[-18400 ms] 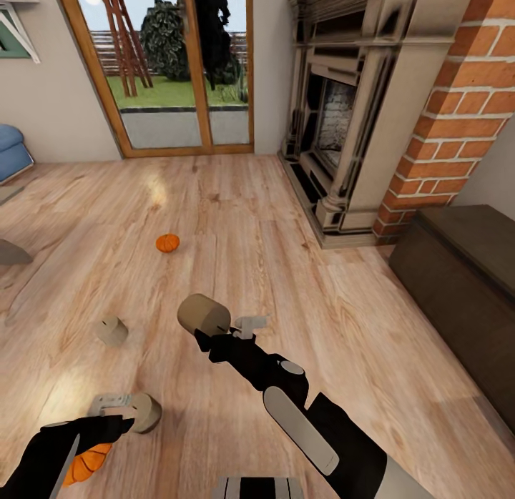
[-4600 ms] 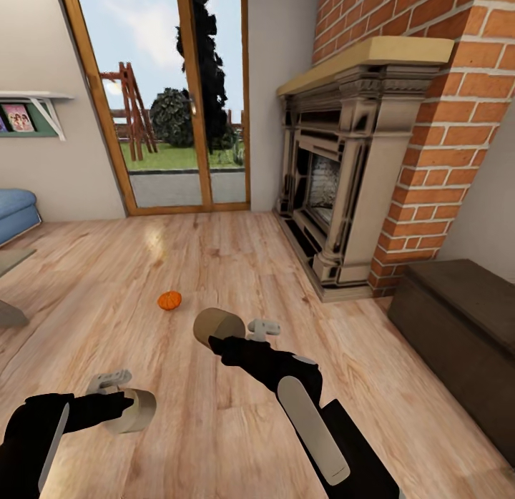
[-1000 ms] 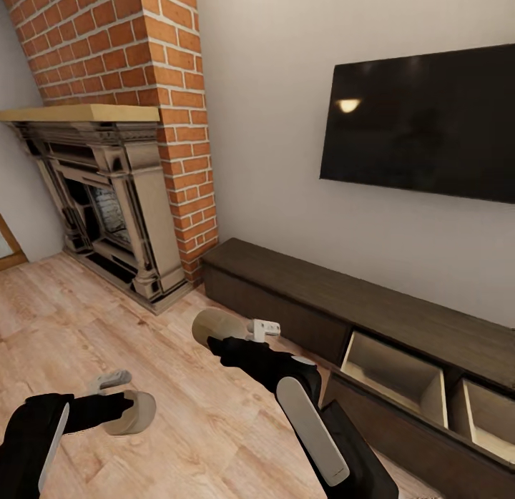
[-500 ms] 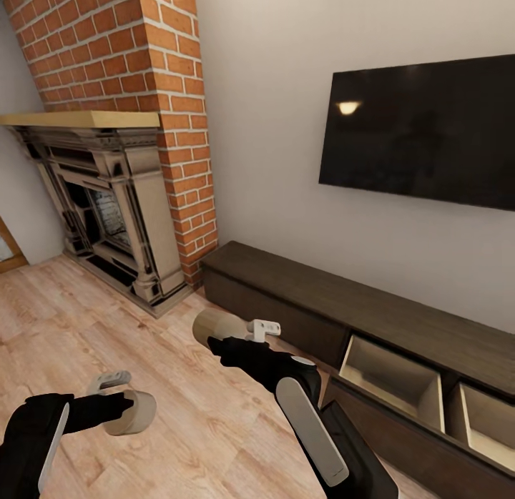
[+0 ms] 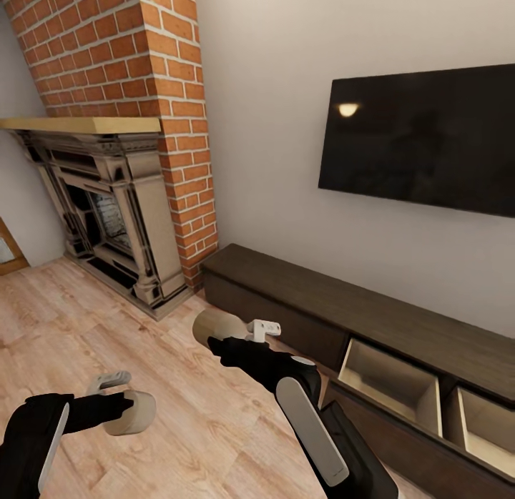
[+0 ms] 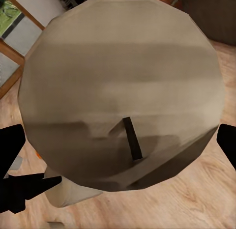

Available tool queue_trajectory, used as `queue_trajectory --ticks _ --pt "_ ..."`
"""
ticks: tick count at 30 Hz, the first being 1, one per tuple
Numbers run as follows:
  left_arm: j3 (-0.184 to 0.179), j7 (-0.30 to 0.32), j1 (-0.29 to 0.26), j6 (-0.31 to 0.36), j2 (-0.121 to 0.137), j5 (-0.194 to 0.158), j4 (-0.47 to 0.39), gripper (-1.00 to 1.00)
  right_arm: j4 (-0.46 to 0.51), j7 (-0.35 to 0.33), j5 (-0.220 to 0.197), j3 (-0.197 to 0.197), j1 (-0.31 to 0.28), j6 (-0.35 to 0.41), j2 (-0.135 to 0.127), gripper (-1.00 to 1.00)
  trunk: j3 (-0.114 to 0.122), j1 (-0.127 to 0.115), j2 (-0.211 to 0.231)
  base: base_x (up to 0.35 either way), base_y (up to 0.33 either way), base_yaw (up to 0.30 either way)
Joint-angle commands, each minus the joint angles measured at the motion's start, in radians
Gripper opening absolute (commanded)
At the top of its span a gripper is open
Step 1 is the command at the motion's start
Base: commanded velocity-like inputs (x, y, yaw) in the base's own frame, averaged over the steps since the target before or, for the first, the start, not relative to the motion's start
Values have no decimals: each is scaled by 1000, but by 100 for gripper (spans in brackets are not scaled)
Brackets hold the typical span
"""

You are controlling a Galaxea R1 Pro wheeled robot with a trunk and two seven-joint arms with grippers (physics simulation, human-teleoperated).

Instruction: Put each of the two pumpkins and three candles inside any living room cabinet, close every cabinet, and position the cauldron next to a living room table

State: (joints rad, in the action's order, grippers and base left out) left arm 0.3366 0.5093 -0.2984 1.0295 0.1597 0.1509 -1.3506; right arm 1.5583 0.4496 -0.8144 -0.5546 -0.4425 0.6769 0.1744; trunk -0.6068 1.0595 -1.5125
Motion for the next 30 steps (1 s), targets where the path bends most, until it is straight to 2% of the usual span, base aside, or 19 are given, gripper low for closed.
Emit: queue_trajectory --ticks 1,5,17,20,24,30 --pt "2 11 -1 3 0 10 -1 -100 1 9 -11 -1 -1 1 0 -100 2 -4 7 0 0 0" --pt "1 11 -1 3 0 10 0 -100 1 9 -12 -1 -1 1 0 -100 16 -19 35 0 0 -70" --pt "1 11 -1 6 -2 11 0 -100 0 9 -18 -1 -1 1 0 -100 64 -65 119 0 0 -205" --pt "1 11 -1 5 -1 10 -1 -100 1 9 -14 -1 -1 0 0 -100 74 -77 140 0 0 -21" --pt "1 11 -1 5 -1 11 0 -100 1 9 -13 -2 -1 -30 0 -100 86 -92 168 0 0 -8" --pt "1 11 -1 4 0 10 0 -100 1 9 -17 -2 -1 -34 0 -100 107 -115 210 0 0 -217"
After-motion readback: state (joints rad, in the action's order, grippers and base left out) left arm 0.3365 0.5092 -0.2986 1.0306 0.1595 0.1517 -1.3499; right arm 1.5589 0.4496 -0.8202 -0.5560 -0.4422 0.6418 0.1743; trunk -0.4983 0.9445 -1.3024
